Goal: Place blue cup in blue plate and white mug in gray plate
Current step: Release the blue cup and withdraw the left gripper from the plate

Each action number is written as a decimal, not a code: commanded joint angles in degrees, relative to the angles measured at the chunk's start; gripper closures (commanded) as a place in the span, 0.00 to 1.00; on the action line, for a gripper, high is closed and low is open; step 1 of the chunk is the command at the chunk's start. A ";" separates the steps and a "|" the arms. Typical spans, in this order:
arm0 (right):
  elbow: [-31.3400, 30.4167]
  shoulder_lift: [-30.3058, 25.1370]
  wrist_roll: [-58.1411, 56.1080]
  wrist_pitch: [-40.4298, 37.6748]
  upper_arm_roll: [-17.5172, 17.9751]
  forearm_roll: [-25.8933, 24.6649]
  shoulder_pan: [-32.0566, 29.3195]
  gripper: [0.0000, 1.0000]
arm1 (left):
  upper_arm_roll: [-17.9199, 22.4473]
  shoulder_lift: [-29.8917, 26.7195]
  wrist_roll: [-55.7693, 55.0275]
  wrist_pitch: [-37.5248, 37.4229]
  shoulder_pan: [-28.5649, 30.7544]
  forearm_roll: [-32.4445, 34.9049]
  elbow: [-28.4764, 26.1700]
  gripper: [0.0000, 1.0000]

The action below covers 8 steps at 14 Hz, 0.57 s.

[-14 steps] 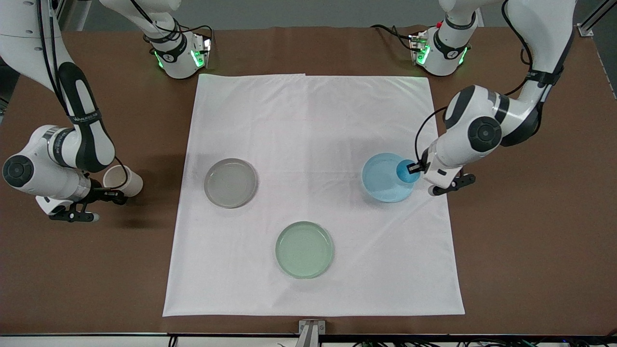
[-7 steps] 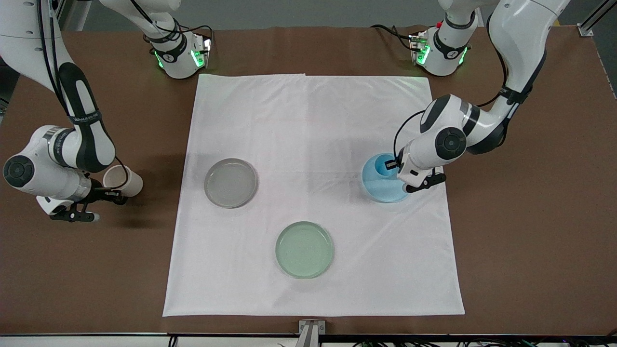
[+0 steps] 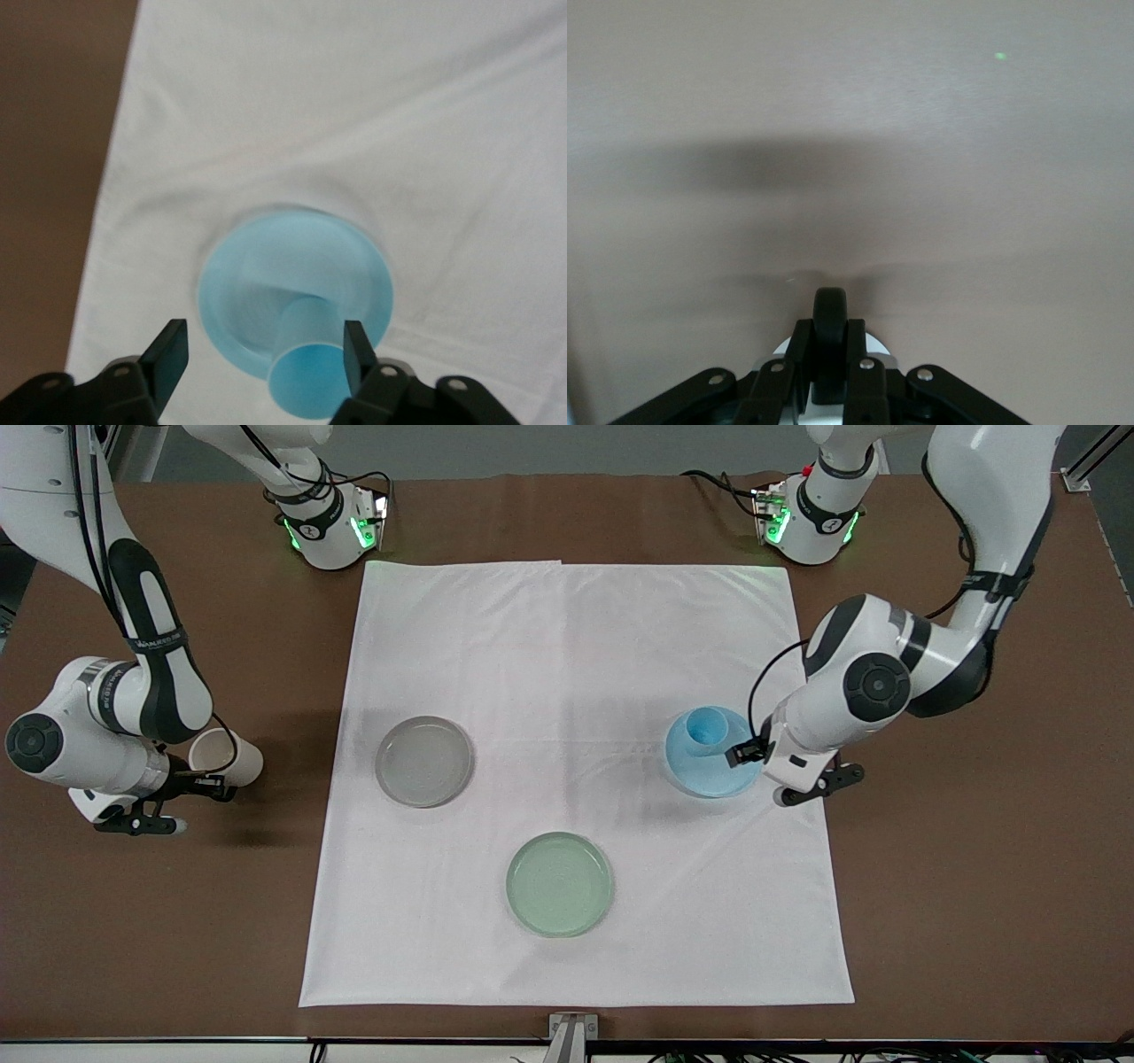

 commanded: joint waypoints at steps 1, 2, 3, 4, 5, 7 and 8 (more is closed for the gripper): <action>3.53 -2.69 0.20 -8.31 0.28 0.78 3.86 0.89 | -0.01 -0.26 7.35 -10.33 1.15 5.83 11.61 0.00; 4.68 -2.87 1.59 -10.60 0.28 0.96 5.70 0.89 | -0.01 -0.35 10.69 -11.40 3.08 6.89 14.17 0.00; 5.30 -3.13 3.95 -11.75 0.46 1.57 7.63 0.89 | -0.09 -0.61 13.86 -11.94 5.18 7.25 16.46 0.00; 5.39 -3.40 6.85 -12.11 0.46 2.36 9.92 0.89 | -0.44 -1.14 15.89 -13.77 7.38 7.25 18.22 0.00; 5.39 -3.48 9.14 -12.12 0.37 2.45 11.85 0.89 | -0.45 -2.10 17.74 -15.53 8.27 7.17 19.98 0.00; 5.39 -3.31 14.23 -12.03 0.46 4.98 16.24 0.89 | -0.27 -2.90 21.61 -19.04 8.80 6.38 22.19 0.00; 5.39 -3.22 17.22 -12.03 0.37 6.57 18.53 0.89 | -0.44 -3.68 22.50 -20.63 9.50 6.11 22.80 0.00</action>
